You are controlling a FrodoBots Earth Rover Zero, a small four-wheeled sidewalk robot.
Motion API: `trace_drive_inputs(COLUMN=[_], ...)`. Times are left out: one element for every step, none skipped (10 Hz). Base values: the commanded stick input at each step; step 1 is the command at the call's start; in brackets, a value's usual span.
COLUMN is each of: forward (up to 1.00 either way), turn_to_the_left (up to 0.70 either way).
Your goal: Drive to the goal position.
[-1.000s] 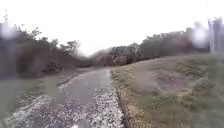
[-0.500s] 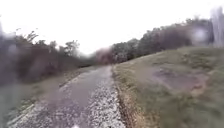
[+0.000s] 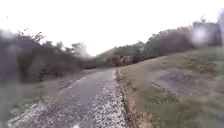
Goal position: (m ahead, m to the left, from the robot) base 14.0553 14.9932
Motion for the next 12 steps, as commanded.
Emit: trace_drive_inputs(forward=[0.0, 0.0, 0.0, 0.0, 0.0, 0.0, 0.0, 0.0, 0.0, 0.0, 0.0, 0.0], turn_to_the_left=[1.0, 1.0, 1.0, 1.0, 1.0, 1.0, 1.0, 1.0, 1.0, 1.0, 1.0, 1.0])
